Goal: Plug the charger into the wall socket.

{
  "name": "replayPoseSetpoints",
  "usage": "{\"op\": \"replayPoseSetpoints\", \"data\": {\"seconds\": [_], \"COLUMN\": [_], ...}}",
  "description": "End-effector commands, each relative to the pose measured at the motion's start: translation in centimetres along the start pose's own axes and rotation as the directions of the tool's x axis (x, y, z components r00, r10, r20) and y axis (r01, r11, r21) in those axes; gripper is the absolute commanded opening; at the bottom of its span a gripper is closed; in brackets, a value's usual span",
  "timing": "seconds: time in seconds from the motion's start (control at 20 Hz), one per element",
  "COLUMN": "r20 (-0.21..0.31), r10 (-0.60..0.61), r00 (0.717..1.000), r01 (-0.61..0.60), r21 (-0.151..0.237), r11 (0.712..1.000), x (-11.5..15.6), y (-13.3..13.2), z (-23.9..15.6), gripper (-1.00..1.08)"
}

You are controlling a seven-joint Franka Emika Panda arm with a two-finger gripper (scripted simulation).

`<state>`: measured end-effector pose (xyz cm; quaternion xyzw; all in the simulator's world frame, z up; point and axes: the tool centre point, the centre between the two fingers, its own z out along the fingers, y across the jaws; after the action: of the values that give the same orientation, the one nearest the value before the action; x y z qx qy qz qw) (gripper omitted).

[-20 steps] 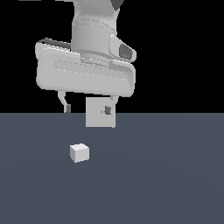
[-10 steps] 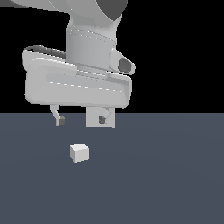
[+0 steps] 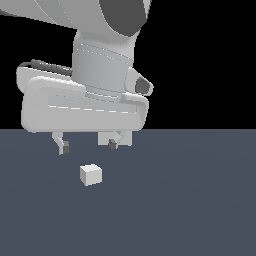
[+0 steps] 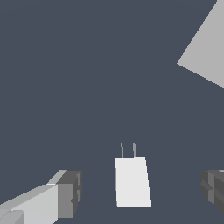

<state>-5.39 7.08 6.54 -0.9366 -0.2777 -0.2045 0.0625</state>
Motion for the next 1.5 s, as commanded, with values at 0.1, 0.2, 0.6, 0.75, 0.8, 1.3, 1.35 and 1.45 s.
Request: {"op": "replayPoseSetpoints", "data": {"seconds": [0.1, 0.2, 0.6, 0.75, 0.8, 1.3, 1.35, 1.45], "r20": [-0.010, -0.007, -0.006, -0.006, -0.006, -0.007, -0.007, -0.007], "r10": [-0.013, -0.009, -0.013, -0.014, -0.015, -0.016, -0.016, -0.016], "r00": [1.000, 1.000, 1.000, 1.000, 1.000, 1.000, 1.000, 1.000], "r01": [0.013, 0.009, 0.013, 0.014, 0.015, 0.016, 0.016, 0.016], "r21": [0.003, 0.002, 0.002, 0.001, 0.002, 0.002, 0.002, 0.002], "r11": [1.000, 1.000, 1.000, 1.000, 1.000, 1.000, 1.000, 1.000], "x": [-0.1, -0.1, -1.1, -1.7, -1.8, -2.3, -2.3, -2.3], "y": [-0.1, -0.1, -0.1, -0.1, -0.1, -0.1, -0.1, -0.1], "z": [0.2, 0.2, 2.1, 3.3, 3.7, 4.8, 4.8, 4.8], "gripper": [1.00, 1.00, 1.00, 1.00, 1.00, -1.00, -1.00, -1.00]}}
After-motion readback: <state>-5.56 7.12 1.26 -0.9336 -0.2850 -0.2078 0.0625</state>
